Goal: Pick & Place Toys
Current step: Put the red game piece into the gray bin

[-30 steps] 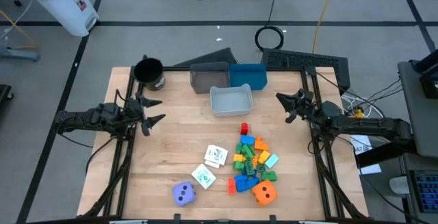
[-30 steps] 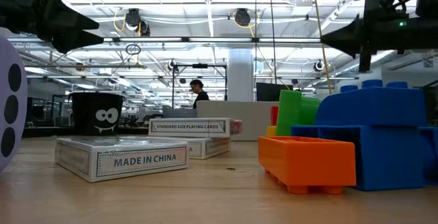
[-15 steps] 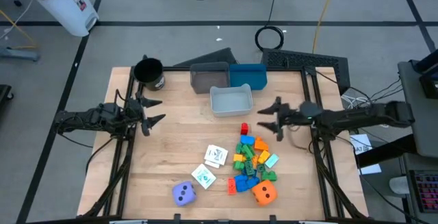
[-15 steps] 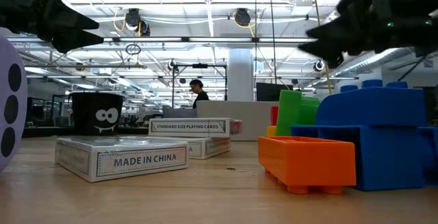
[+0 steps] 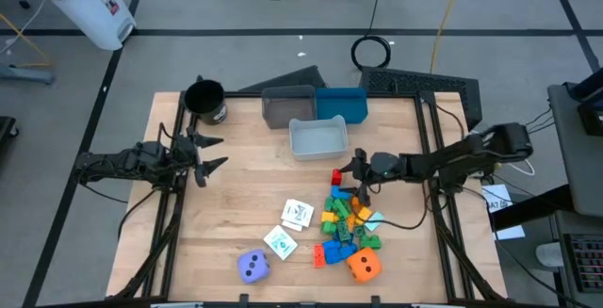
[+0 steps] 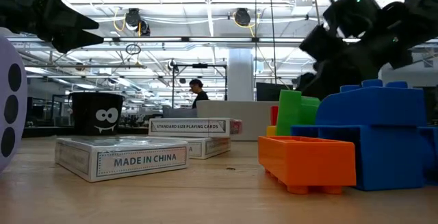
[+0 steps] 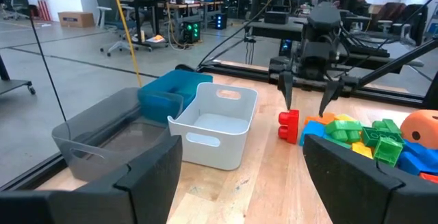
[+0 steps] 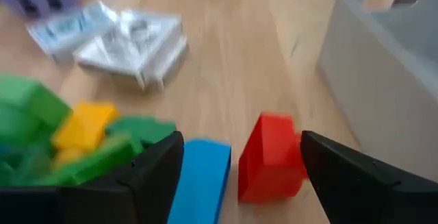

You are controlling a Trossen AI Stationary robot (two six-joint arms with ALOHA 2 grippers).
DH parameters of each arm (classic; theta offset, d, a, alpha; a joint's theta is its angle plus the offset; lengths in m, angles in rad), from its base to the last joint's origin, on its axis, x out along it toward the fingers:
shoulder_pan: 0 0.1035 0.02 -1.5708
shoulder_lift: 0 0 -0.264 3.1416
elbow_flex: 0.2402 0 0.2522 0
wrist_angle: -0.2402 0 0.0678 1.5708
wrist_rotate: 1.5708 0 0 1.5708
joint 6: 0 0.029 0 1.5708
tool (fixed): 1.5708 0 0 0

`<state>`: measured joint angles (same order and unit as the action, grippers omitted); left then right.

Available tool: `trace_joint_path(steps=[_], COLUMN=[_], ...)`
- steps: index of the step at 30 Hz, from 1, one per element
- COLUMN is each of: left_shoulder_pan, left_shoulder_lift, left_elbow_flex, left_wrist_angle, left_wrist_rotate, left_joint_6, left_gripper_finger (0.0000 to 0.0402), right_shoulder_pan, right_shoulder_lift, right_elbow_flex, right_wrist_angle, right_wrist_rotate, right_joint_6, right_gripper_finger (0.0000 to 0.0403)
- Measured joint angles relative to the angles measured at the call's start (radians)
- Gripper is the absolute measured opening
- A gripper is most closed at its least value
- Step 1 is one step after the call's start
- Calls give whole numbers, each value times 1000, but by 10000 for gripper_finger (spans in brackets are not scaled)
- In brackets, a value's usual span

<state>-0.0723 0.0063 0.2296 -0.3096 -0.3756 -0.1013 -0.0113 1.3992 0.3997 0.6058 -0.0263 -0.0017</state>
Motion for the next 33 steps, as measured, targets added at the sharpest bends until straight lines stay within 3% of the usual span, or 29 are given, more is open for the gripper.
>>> trace_joint_path(steps=[10,16,33], left_shoulder_pan=[0,0,0], left_shoulder_lift=[0,0,0], left_elbow_flex=[0,0,0], left_wrist_angle=[0,0,0], left_wrist_rotate=[4,4,4], left_joint_6=[0,0,0], left_gripper_finger=[310,310,310], right_shoulder_pan=[0,0,8], right_shoulder_lift=[137,141,139], right_elbow_flex=[50,44,48], right_wrist_angle=[91,49,82], right_wrist_rotate=[11,132,103], right_joint_6=[-22,-38,-38], right_gripper_finger=[263,252,207])
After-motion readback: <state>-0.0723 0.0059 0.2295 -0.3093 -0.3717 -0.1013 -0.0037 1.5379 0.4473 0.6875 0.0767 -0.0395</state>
